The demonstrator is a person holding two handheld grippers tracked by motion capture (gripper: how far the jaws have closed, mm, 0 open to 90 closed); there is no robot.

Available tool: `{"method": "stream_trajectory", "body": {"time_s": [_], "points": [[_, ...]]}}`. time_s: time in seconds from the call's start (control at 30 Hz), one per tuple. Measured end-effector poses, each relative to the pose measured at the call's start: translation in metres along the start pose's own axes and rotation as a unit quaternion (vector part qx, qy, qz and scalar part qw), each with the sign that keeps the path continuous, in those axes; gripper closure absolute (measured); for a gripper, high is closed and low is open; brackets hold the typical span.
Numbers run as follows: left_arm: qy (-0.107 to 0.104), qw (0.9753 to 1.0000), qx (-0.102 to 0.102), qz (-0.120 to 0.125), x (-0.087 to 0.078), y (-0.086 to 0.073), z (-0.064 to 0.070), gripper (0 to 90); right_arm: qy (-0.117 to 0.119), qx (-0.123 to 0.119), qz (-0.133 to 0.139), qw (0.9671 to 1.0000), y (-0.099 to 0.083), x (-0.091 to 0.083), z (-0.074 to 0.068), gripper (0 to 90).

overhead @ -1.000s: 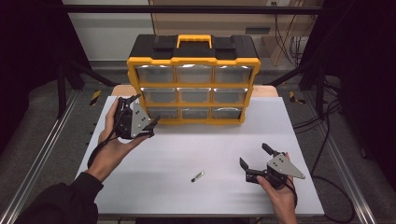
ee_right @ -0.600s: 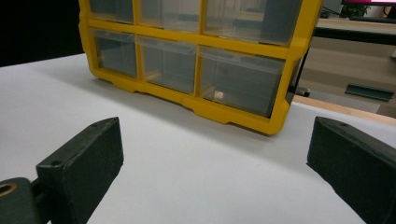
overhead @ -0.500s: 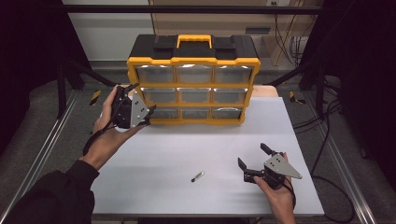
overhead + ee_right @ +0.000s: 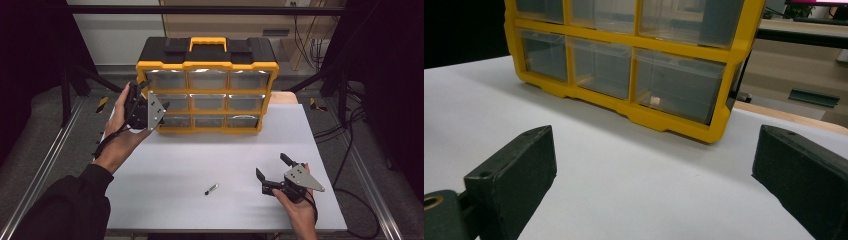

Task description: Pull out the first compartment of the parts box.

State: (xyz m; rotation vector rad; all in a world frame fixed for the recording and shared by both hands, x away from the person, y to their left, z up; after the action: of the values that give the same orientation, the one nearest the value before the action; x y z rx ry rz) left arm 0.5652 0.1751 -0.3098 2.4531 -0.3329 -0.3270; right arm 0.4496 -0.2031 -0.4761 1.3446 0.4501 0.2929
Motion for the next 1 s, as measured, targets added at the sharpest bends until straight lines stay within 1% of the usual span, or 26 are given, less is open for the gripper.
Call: {"method": "stream_trajectory", "body": {"time_s": [0.17,0.3,0.4,0.43,0.47,0.6,0.63,0.73,0.87,1.0], "points": [[0.015,0.9998,0.01,-0.004,0.0,-0.002,0.001,18.1,0.005,-0.005,-0.001,1.0,0.0,-0.001,-0.001,4.0],[0.02,0.9995,0.024,-0.004,-0.002,-0.001,0.002,18.7,0.007,-0.005,-0.002,1.0,0.0,0.0,-0.003,3.8],[0.024,0.9994,0.025,-0.001,-0.001,0.001,0.0,19.0,0.006,-0.006,-0.001,1.0,0.0,0.0,-0.002,3.9],[0.027,0.9994,0.022,0.003,0.0,0.001,0.0,19.1,0.006,-0.005,-0.001,1.0,0.0,0.0,-0.002,3.9],[0.03,0.9992,0.028,0.004,0.001,0.001,-0.002,19.4,0.006,-0.005,-0.002,1.0,0.0,0.0,-0.002,3.8],[0.038,0.9987,0.035,0.0,0.005,0.0,-0.003,20.1,0.004,-0.005,-0.002,1.0,0.0,-0.001,-0.002,3.8],[0.039,0.9986,0.034,-0.005,0.005,-0.001,-0.002,20.3,0.004,-0.005,-0.002,1.0,0.0,-0.001,-0.002,3.8],[0.045,0.9981,0.042,-0.005,0.005,-0.001,-0.003,21.8,0.005,-0.005,-0.002,1.0,0.0,-0.001,-0.002,3.8],[0.063,0.9971,0.043,-0.002,0.005,-0.001,-0.005,24.1,0.006,-0.006,-0.003,1.0,0.0,0.0,-0.002,3.9],[0.083,0.9951,0.054,-0.001,0.004,-0.001,-0.01,26.8,0.007,-0.007,-0.002,0.9999,0.0,-0.001,-0.003,3.8]]}}
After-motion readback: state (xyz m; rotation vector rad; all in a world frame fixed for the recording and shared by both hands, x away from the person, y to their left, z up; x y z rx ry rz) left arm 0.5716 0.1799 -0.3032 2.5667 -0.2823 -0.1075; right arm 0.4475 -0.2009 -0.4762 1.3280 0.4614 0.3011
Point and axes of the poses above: each handheld gripper's, and its own axes: x roughly forward along the jaws, y roughly out of its top, z roughly to its right, the point moved 4 cm from there along x, roughly forward along the jaws, and after that the axes turned 5 degrees about -x, right-handed, at the moved point
